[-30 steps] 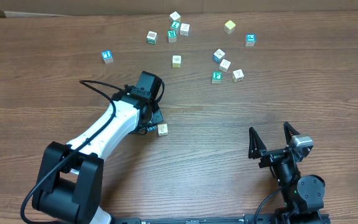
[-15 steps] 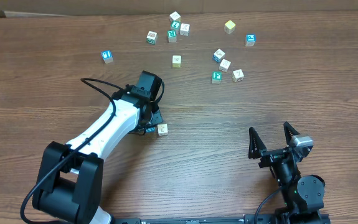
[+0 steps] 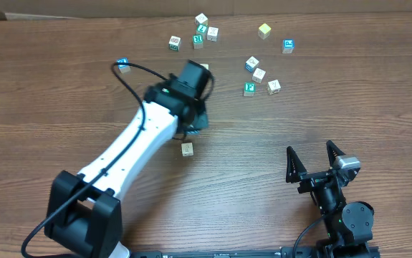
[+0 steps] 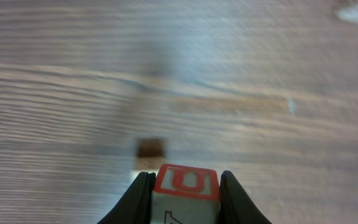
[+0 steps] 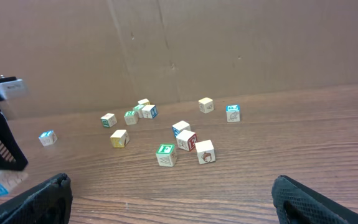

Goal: Form a circle

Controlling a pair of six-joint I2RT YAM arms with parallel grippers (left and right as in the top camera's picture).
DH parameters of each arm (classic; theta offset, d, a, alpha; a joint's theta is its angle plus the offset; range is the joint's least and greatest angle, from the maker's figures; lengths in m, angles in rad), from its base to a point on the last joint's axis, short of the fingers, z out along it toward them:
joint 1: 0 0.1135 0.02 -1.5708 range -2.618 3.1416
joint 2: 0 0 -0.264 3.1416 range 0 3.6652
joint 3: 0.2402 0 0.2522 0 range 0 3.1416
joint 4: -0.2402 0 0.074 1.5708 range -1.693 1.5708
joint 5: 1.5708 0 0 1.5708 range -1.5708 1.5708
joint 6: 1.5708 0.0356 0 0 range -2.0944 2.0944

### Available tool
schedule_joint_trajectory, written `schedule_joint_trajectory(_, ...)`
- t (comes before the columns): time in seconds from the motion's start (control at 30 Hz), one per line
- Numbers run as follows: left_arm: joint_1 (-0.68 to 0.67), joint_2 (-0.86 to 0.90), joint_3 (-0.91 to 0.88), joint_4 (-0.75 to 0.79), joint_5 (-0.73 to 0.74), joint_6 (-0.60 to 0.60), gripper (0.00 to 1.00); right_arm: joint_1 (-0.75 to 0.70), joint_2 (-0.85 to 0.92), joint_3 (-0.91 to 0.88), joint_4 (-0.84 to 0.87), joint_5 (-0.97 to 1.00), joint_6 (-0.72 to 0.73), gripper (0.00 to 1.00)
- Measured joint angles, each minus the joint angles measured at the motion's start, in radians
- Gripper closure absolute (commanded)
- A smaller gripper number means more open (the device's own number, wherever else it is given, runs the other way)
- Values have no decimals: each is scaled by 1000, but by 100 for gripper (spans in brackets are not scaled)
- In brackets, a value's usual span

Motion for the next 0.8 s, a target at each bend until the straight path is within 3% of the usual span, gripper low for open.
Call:
schedule_joint_trajectory(0.33, -158, 93, -27, 12, 7, -58, 96, 0, 0, 0, 0, 0, 0, 0)
schedule_joint_trajectory(0.63, -180, 234, -31, 73, -11, -63, 96, 0, 0, 0, 0, 0, 0, 0)
schedule_joint_trajectory(0.8, -180, 235, -32, 82, -54, -64, 85, 0, 0, 0, 0, 0, 0, 0)
